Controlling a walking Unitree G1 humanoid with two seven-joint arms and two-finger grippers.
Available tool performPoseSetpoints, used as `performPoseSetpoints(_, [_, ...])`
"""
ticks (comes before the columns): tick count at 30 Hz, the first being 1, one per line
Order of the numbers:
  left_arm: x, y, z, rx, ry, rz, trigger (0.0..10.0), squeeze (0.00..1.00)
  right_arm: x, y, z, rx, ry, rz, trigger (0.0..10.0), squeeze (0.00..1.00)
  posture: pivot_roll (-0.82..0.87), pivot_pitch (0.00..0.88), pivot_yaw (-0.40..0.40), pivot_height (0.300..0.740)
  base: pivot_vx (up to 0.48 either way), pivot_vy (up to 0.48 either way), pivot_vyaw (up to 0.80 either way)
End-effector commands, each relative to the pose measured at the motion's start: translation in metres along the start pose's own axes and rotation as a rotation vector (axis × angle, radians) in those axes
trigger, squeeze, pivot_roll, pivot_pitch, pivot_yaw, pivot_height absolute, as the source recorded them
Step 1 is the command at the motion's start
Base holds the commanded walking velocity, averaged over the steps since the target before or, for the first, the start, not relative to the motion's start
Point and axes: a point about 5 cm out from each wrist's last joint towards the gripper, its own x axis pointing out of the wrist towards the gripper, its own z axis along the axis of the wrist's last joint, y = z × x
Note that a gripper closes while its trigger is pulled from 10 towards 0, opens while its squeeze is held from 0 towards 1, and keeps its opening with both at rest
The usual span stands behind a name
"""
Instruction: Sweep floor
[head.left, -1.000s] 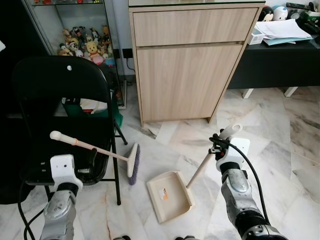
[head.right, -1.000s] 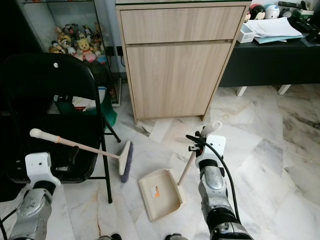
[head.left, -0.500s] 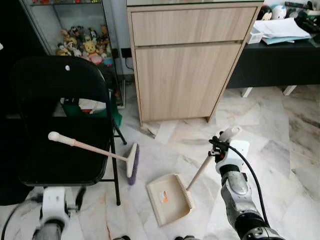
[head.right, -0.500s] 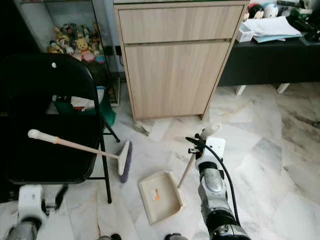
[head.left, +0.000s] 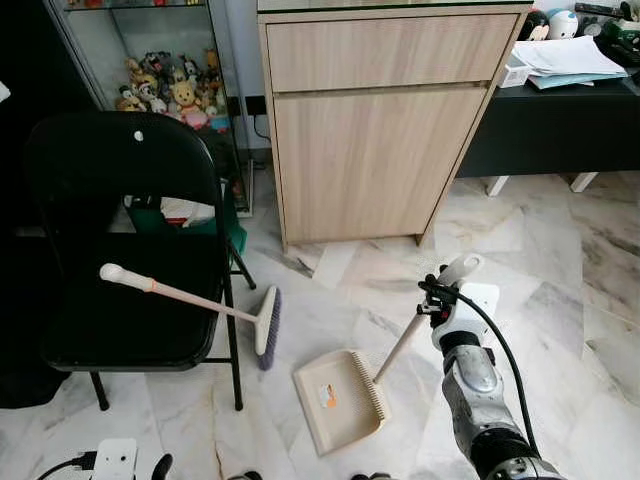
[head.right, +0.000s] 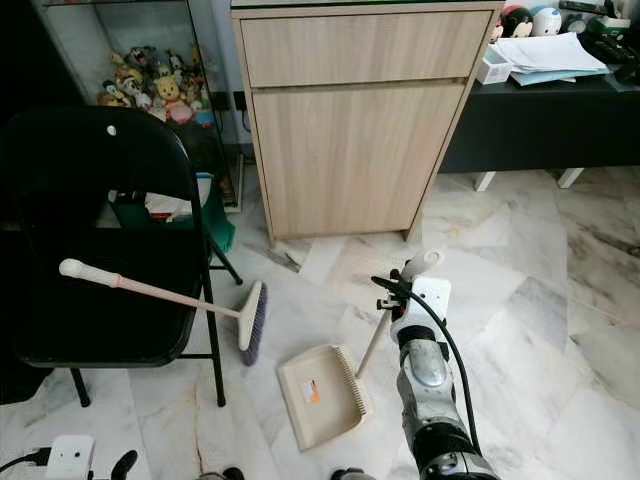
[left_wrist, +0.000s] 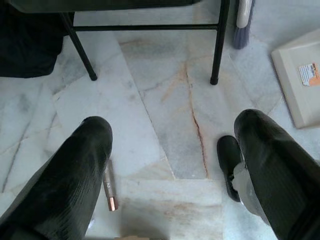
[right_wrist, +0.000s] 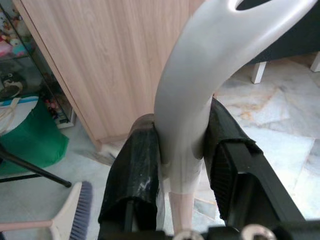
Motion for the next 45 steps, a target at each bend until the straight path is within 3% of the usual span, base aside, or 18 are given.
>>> performPoseSetpoints(1, [-0.002, -0.001, -0.007, 0.003, 0.027, 0.003, 10.0, 0.0, -0.001, -0.012, 0.005, -0.018, -0.036, -0.054, 10.0, 0.0, -0.05, 0.175, -0.011, 0.74, 0.274, 0.0, 0.0])
performPoseSetpoints(7, [-0.001, -0.001, -0.006, 0.007, 0.024, 0.0, 10.0, 0.0, -0.003, -0.032, 0.015, -0.063, -0.097, -0.193, 10.0, 0.0, -0.05, 0.175, -0.008, 0.74, 0.272, 0.0, 0.0])
performPoseSetpoints(22, [-0.003, -0.001, -0.01, 0.01, 0.037, 0.011, 10.0, 0.0, 0.0, -0.022, 0.016, -0.043, -0.091, -0.158, 10.0, 0.0, -0.05, 0.166, -0.013, 0.74, 0.267, 0.0, 0.0])
performPoseSetpoints(32, [-0.003, 0.0, -0.013, 0.045, 0.068, 0.019, 10.0, 0.0, 0.001, -0.017, 0.016, -0.036, -0.087, -0.127, 10.0, 0.0, -0.05, 0.164, -0.013, 0.74, 0.0, 0.0, 0.0])
performPoseSetpoints(36, [0.0, 0.013, -0.003, 0.085, 0.033, 0.124, 10.0, 0.0, 0.001, -0.016, 0.016, -0.033, -0.088, -0.122, 10.0, 0.0, -0.05, 0.17, -0.016, 0.74, 0.0, 0.0, 0.0])
performPoseSetpoints(43, [0.006, 0.037, 0.035, 0.0, -0.155, 0.309, 10.0, 0.0, 0.002, -0.015, 0.016, -0.032, -0.085, -0.112, 10.0, 0.0, -0.05, 0.175, -0.017, 0.74, 0.0, 0.0, 0.0])
performPoseSetpoints(45, [0.007, 0.037, 0.042, -0.029, -0.192, 0.312, 10.0, 0.0, 0.002, -0.015, 0.016, -0.03, -0.085, -0.111, 10.0, 0.0, -0.05, 0.175, -0.017, 0.74, 0.0, 0.0, 0.0])
